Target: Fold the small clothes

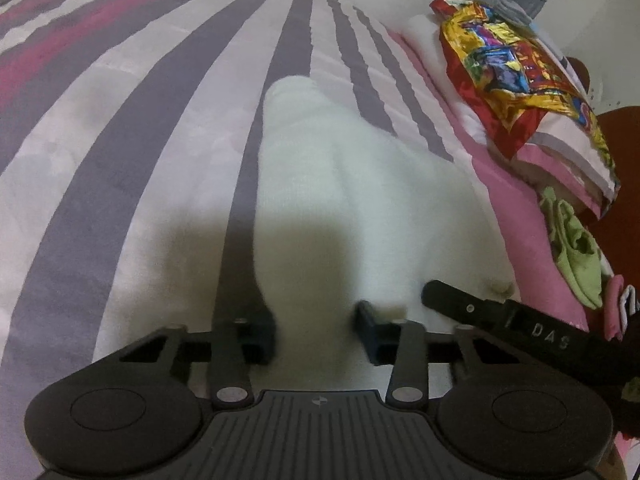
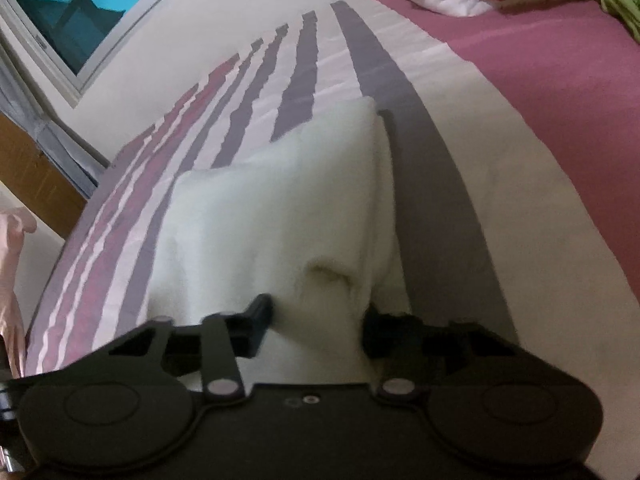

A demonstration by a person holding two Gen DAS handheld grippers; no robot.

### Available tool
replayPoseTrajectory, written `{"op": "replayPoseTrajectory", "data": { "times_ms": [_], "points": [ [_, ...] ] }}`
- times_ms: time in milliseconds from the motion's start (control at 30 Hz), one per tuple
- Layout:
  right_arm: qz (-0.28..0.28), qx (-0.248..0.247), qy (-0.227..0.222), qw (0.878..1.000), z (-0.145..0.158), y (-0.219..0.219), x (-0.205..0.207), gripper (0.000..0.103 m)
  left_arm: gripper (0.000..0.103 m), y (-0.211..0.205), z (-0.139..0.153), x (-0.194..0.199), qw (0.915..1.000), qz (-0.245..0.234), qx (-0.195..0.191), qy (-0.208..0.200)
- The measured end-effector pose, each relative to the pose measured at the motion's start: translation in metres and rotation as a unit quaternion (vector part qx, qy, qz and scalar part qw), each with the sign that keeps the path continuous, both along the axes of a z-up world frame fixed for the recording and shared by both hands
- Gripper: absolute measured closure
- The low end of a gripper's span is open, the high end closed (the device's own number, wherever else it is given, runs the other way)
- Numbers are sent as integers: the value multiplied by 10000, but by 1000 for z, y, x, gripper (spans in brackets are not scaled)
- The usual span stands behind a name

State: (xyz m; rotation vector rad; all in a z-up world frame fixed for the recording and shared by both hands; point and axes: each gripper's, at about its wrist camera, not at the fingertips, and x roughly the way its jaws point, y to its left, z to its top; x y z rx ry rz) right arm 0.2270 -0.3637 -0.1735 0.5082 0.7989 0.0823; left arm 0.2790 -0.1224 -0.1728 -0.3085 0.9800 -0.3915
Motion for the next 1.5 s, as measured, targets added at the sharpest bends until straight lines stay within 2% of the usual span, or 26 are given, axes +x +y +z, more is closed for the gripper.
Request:
{"op": "replayPoseTrajectory", "data": {
  "times_ms": [67,233,533,900,1000,1133,1300,1433,1467,1500],
  "points": [
    [-14,-170,-116,9998,4,5,-6,66,72,-2,5,-2,9999,-54,103,-99],
    [-8,-350,-420,9985,20,14,-13,68,77,1,17,-7,9993,-90,169,-316],
    [235,-415,-821,9955,50,30,-12,69,77,6,41,-15,9975,-159,119,-672],
    [596,-333,-1255,9897,84,65,4,73,77,41,67,-9,9960,103,23,-886],
    [666,-318,-1282,9890,87,76,11,74,77,48,64,-7,9968,139,29,-789],
    [533,-273,-1082,9923,79,74,8,74,77,45,49,-6,9989,-14,-50,-472],
    [114,-3,-646,9978,57,43,-7,68,77,35,35,-8,9996,-60,-88,-258],
    [-27,153,-500,9986,43,25,-15,65,77,41,23,5,9994,195,-261,108],
    [-40,160,-482,9987,41,23,-15,63,77,43,19,9,9988,270,-334,221],
    [-79,143,-463,9988,39,21,-15,54,77,45,15,11,9981,318,-416,310]
  ]
}}
